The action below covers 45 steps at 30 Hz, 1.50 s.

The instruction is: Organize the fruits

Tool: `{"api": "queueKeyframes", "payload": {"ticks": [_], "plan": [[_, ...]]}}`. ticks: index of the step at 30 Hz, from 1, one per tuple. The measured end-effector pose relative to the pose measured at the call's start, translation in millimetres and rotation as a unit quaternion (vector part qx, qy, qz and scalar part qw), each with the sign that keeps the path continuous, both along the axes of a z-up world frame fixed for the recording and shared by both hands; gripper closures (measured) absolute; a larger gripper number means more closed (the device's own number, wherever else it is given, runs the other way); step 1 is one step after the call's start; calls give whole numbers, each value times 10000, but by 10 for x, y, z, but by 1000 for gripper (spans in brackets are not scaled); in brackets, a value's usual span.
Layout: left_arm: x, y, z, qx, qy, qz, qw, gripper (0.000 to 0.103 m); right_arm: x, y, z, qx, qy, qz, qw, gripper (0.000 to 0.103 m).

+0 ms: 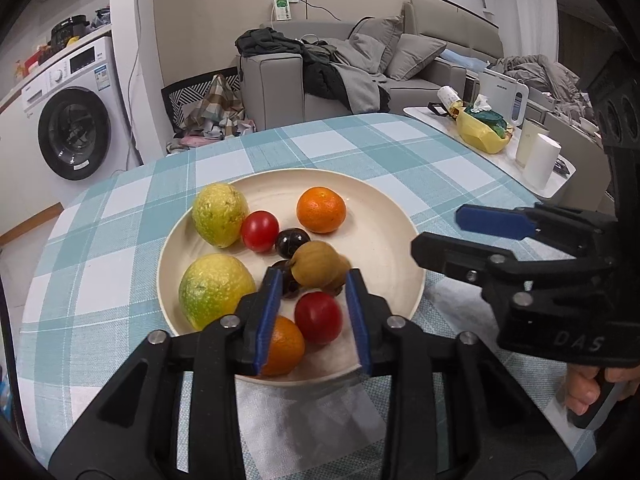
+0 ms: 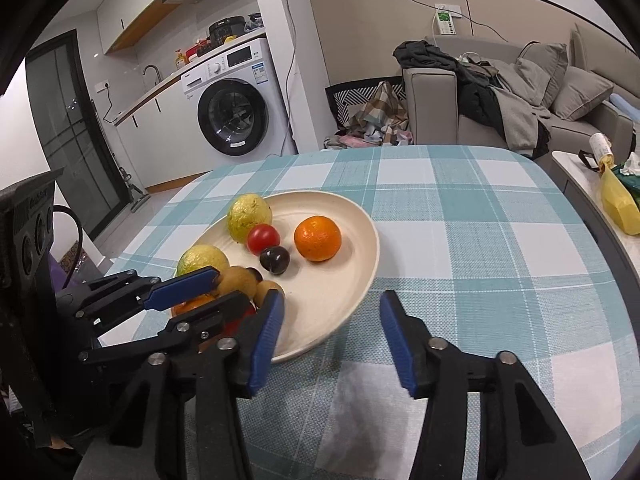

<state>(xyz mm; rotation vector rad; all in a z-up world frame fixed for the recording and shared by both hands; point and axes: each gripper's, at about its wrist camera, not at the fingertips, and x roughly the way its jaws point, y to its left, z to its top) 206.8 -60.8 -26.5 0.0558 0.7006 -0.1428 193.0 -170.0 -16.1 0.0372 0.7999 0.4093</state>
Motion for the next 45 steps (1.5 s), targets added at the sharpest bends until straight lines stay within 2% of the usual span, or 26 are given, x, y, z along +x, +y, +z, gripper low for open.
{"api": "queueKeyframes", "payload": {"ticks": [2,3,4,5,7,10,12,16,21,33,45], "plan": [[-37,38,29,-5,-55,70,10000,50,-20,-30,23,-29,-36,-14,10000,31],[-63,58,49,-10,-105,113,9999,46,-35,-48,39,-52,-80,-48,9999,25],[-92,83,72,-20,-163,151,9998,37,-50,-61,56,-82,-136,-89,9998,14],[-123,113,98,-41,-213,193,9996,28,-67,-81,71,-111,-209,-133,9996,11],[-203,186,157,-148,-311,257,9991,20,-94,-125,97,-106,-264,-160,9995,7],[-311,282,229,-305,-388,336,9982,18,-123,-195,114,-13,-254,-121,9996,0],[-392,337,261,-388,-414,365,9977,15,-155,-231,123,15,-295,-84,9995,0],[-571,396,302,-460,-517,334,9970,1,-245,-266,157,51,-423,-27,9991,0],[-758,411,322,-377,-516,412,9971,1,-374,-273,213,165,-599,124,9980,0],[-1059,538,321,-503,-969,691,9916,1,-566,-193,242,244,-898,428,9947,0],[-1116,610,320,-610,-1251,796,9871,1,-623,-138,196,236,-1103,527,9922,0]]}}
